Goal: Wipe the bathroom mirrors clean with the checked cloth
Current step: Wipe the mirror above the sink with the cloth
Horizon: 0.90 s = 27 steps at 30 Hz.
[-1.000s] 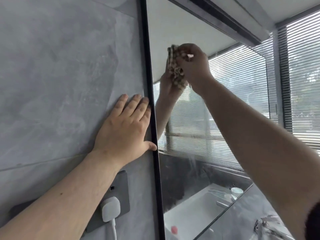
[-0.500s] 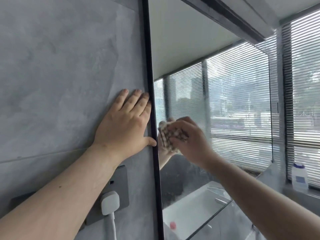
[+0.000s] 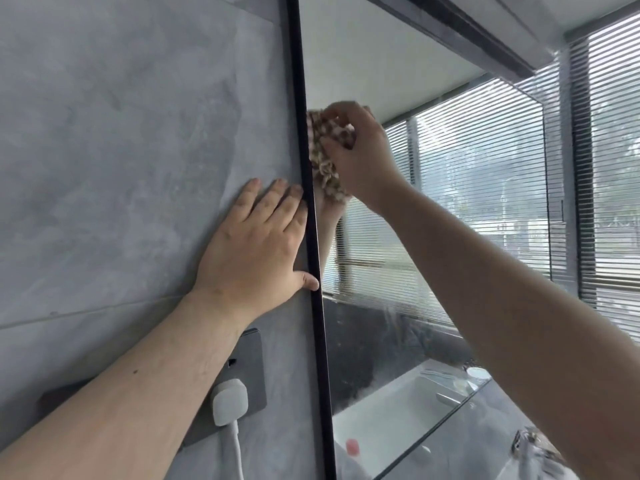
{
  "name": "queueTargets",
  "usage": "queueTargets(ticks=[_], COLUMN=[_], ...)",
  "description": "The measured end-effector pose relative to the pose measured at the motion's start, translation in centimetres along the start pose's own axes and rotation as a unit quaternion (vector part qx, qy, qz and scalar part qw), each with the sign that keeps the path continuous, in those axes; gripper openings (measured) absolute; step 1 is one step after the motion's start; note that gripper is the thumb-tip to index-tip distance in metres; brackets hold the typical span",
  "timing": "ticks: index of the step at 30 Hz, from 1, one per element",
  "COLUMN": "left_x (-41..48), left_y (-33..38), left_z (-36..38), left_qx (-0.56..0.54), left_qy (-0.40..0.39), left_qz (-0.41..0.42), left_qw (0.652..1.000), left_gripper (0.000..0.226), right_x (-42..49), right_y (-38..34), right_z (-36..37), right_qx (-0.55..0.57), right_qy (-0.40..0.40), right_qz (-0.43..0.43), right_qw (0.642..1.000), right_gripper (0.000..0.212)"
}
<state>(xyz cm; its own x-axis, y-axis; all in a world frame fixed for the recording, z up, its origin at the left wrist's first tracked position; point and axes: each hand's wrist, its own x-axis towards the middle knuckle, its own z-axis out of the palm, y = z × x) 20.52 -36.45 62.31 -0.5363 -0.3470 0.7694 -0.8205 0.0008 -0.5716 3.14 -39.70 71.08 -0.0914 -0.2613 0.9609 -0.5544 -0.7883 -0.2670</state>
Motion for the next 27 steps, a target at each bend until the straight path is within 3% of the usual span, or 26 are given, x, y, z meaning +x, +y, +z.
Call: queueTargets(ticks=[6, 14, 22, 27], left_x=[-0.3, -0.4, -1.0, -1.4], left_y=[0.1, 0.4, 0.9, 1.0], left_z=[-0.2, 0.2, 0.8, 1.1], left_qx=[-0.005, -0.032, -0.041, -0.024], left_qy=[0.019, 0.043, 0.054, 0.049], left_qz=[-0.031, -0.058, -0.022, -0.001], left_qw=[0.999, 0.997, 0.997, 0.998], left_gripper=[0.115, 0.125, 0.098, 0.109], right_x=[-1.3, -13.3, -22.5, -27.2], right_y=[0.9, 4.6, 7.5, 9.5], right_z=[0.3, 0.3, 1.0, 1.4], right_qx=[-0.002, -0.015, -0.030, -0.052], right_qy=[-0.009, -0.058, -0.056, -0.070], right_qz=[0.004, 0.023, -0.047, -0.107], right_qw=[1.000, 0.998, 0.997, 0.990], right_gripper=[0.042, 0.040, 0.036, 0.038])
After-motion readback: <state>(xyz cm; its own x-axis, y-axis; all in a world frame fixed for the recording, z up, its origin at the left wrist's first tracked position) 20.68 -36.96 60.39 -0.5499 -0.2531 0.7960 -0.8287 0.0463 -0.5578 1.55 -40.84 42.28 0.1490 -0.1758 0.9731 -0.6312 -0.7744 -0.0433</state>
